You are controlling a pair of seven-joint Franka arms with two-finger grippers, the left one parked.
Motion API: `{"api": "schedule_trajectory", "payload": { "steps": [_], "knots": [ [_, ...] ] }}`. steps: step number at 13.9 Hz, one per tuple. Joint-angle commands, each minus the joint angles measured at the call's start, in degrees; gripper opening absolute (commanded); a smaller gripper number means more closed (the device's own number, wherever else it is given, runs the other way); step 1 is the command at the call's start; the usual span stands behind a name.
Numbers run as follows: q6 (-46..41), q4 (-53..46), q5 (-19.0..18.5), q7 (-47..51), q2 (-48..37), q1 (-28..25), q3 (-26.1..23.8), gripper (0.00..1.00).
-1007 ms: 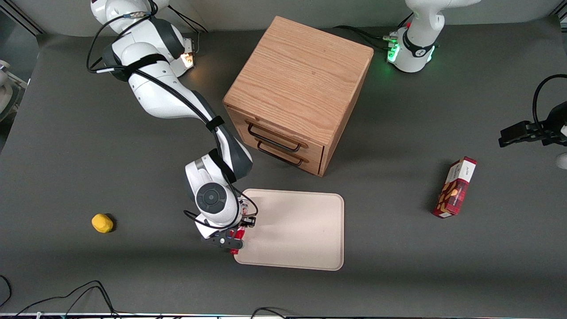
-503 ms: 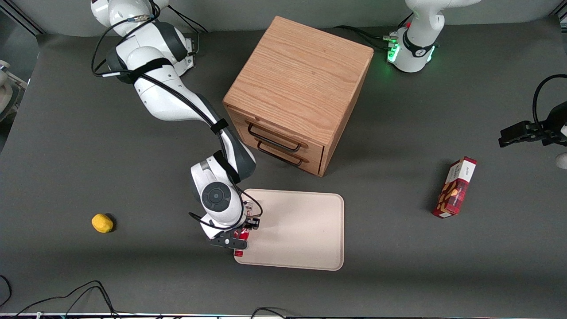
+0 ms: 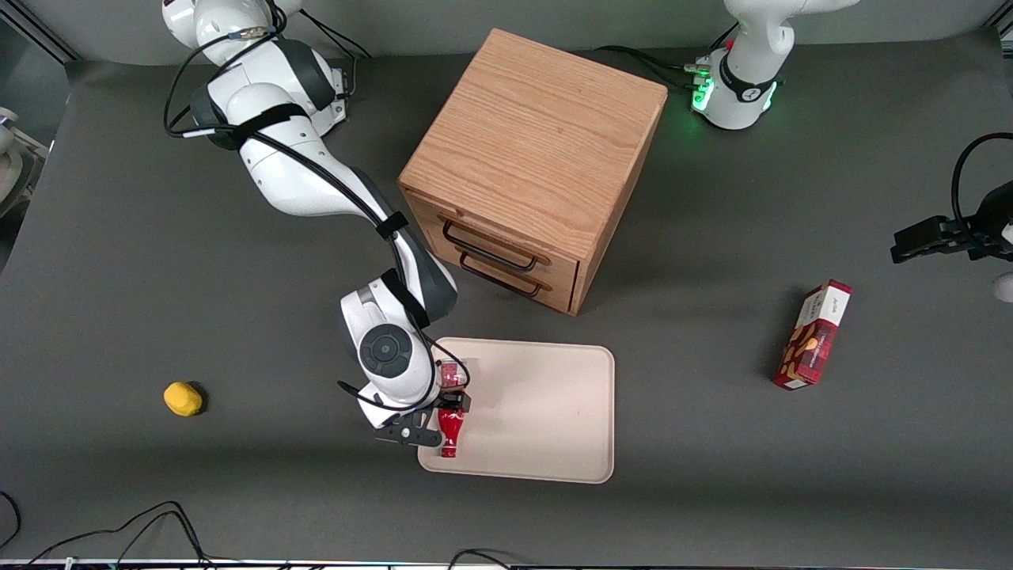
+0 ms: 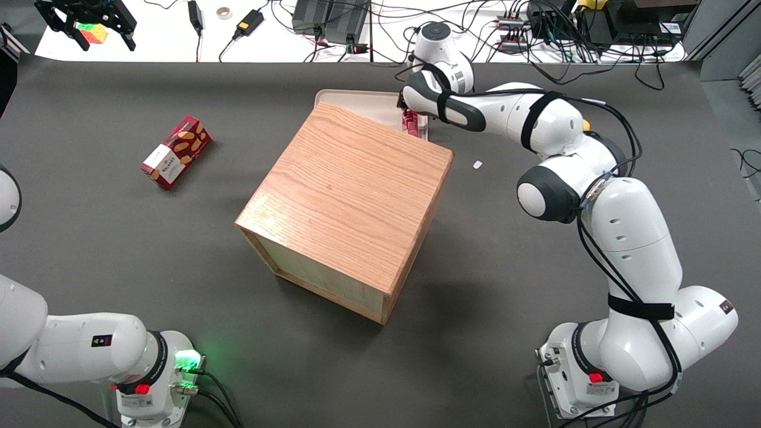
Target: Place coke bottle on tray
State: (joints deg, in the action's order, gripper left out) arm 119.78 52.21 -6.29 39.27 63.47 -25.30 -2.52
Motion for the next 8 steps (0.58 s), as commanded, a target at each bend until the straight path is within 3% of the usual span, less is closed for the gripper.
{"api": "schedule_trajectory", "payload": {
  "steps": [1, 8],
  "knots": [
    [0.2, -2.0, 0.0, -0.8, 1.1, -0.8, 1.0, 1.0],
    [-3.9, -2.1, 0.5, -0.9, -0.9, 0.0, 0.4, 1.0]
  ]
}}
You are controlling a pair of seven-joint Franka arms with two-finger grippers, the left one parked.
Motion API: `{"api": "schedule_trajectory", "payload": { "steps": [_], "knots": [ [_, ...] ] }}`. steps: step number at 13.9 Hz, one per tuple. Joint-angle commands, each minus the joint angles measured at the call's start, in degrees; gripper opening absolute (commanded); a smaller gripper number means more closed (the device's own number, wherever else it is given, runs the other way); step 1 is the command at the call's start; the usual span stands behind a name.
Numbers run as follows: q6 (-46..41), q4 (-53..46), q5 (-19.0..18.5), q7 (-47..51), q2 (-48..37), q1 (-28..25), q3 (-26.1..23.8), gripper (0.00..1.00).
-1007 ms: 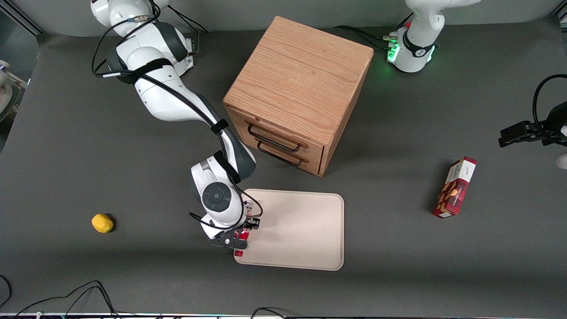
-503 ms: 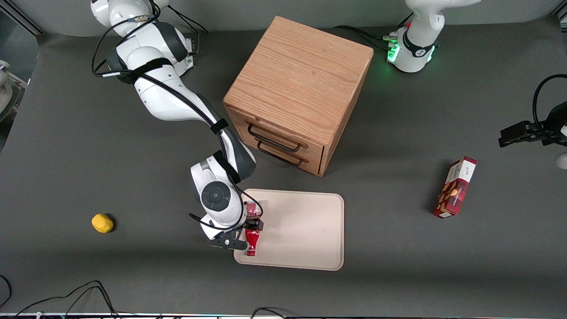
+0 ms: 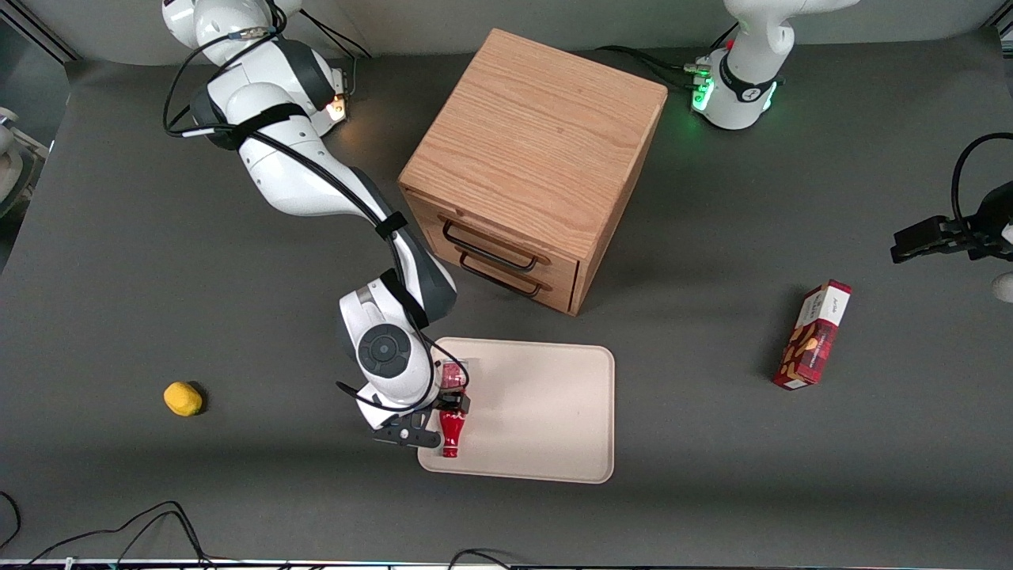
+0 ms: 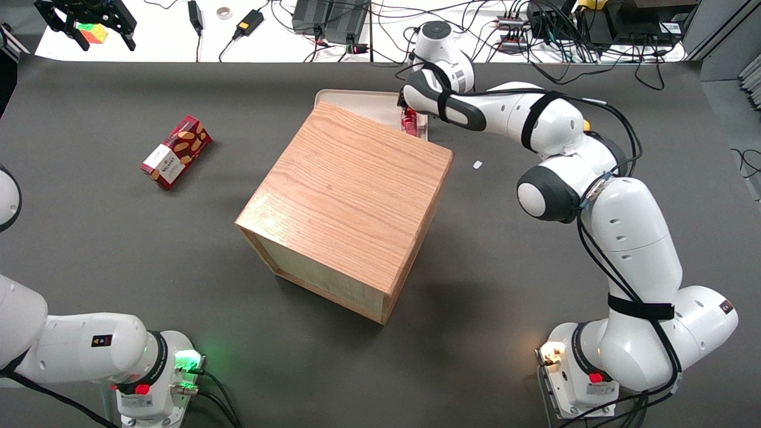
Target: Place coke bottle on tray
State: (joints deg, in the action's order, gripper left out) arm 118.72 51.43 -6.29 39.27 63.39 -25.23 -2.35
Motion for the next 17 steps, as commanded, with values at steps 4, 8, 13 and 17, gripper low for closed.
{"api": "schedule_trajectory", "payload": {
  "steps": [4, 8, 13, 17],
  "knots": [
    [-8.7, -1.2, 2.2, -0.7, -5.0, 0.0, 0.2, 1.0],
    [-16.2, 5.4, 4.4, -0.6, -15.1, 2.6, -0.2, 1.0],
    [-17.8, 31.7, 4.4, -10.3, -38.0, 12.2, -5.1, 1.0],
    [-17.7, 46.5, 4.4, -19.1, -53.2, 26.3, -13.0, 1.0]
  ]
}}
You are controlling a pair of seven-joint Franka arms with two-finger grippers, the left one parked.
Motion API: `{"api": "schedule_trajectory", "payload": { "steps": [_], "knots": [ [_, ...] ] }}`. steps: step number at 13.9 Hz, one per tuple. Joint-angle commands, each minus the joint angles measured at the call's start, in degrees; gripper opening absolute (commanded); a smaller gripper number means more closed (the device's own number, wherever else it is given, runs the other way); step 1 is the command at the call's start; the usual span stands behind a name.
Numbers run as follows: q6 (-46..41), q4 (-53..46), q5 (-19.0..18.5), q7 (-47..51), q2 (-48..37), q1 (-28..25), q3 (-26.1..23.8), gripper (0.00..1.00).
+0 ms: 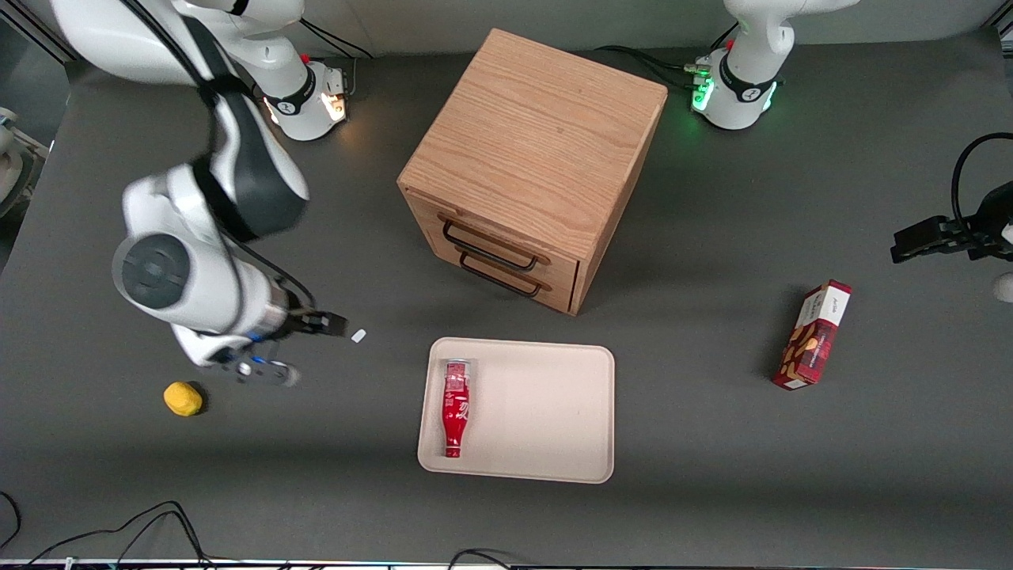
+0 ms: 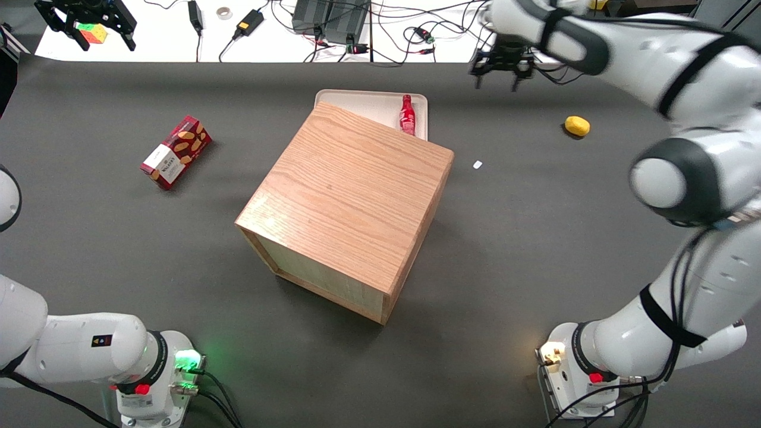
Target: Place coke bottle on tray
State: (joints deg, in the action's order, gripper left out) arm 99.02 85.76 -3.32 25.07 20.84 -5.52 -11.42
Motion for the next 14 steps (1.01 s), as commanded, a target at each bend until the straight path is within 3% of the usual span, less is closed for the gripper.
{"api": "schedule_trajectory", "payload": {
  "steps": [1, 5, 9, 11, 12, 14],
  "knots": [
    [1.6, 13.9, 1.4, -7.1, -13.6, 9.4, -5.1, 1.0],
    [-5.5, 13.2, 1.6, -13.6, -20.1, 14.8, -5.8, 1.0],
    [-11.4, 6.6, 5.7, -19.0, -19.3, 19.0, -5.5, 1.0],
    [-12.3, 6.5, 5.7, -20.5, -19.3, 18.8, -5.4, 1.0],
    [-12.4, 6.7, 5.7, -20.5, -19.3, 17.5, -4.2, 1.0],
    [-14.5, 6.4, 5.9, -20.5, -19.4, 4.2, 10.3, 1.0]
  ]
}}
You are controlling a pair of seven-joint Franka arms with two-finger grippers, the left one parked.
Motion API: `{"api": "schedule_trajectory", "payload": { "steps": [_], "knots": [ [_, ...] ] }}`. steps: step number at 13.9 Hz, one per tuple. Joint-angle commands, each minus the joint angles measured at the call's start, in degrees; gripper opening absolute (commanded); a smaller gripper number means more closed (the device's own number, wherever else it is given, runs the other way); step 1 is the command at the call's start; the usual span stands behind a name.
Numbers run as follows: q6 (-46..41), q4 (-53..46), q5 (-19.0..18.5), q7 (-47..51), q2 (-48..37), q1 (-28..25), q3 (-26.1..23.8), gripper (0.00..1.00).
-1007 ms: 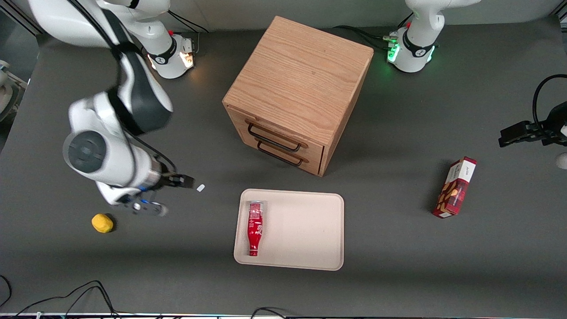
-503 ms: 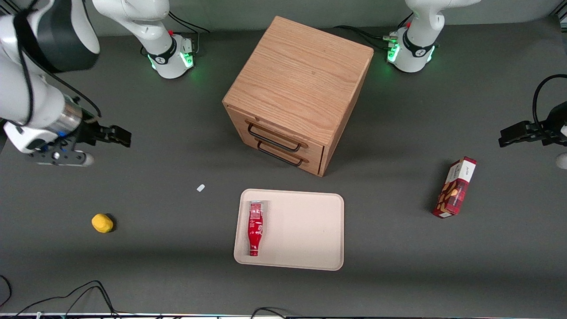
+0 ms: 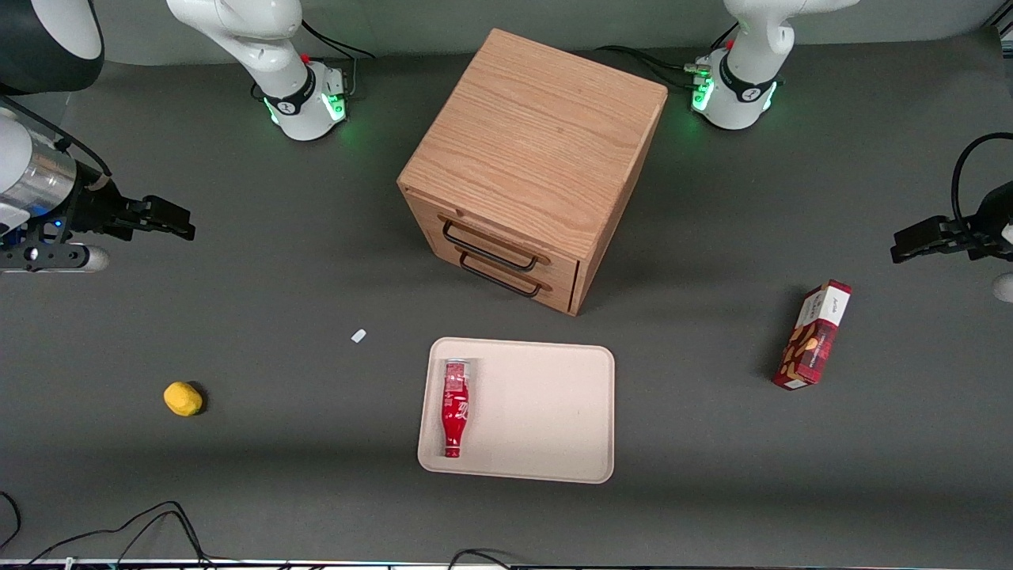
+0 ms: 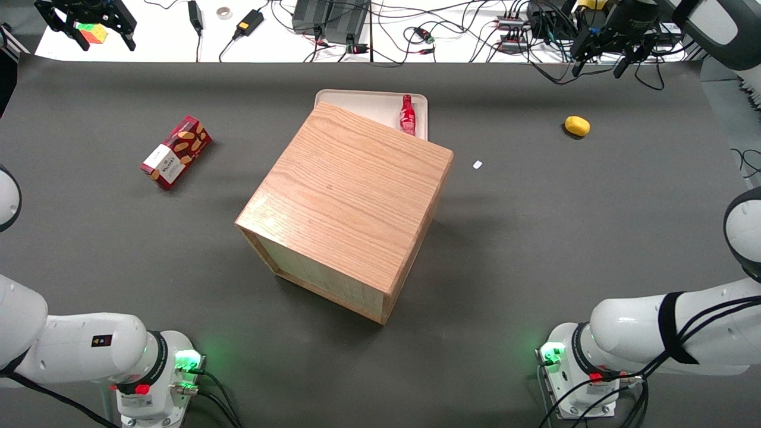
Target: Place coke bottle on tray
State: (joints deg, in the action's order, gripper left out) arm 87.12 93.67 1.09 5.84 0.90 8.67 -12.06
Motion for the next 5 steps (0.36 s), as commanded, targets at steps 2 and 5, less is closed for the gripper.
{"api": "schedule_trajectory", "payload": {
  "steps": [2, 5],
  "knots": [
    [-2.9, -1.6, 1.6, -1.4, 0.2, -13.9, 15.3, 1.0],
    [-2.9, -1.6, 1.6, -1.3, 0.2, -13.9, 15.3, 1.0]
  ]
}}
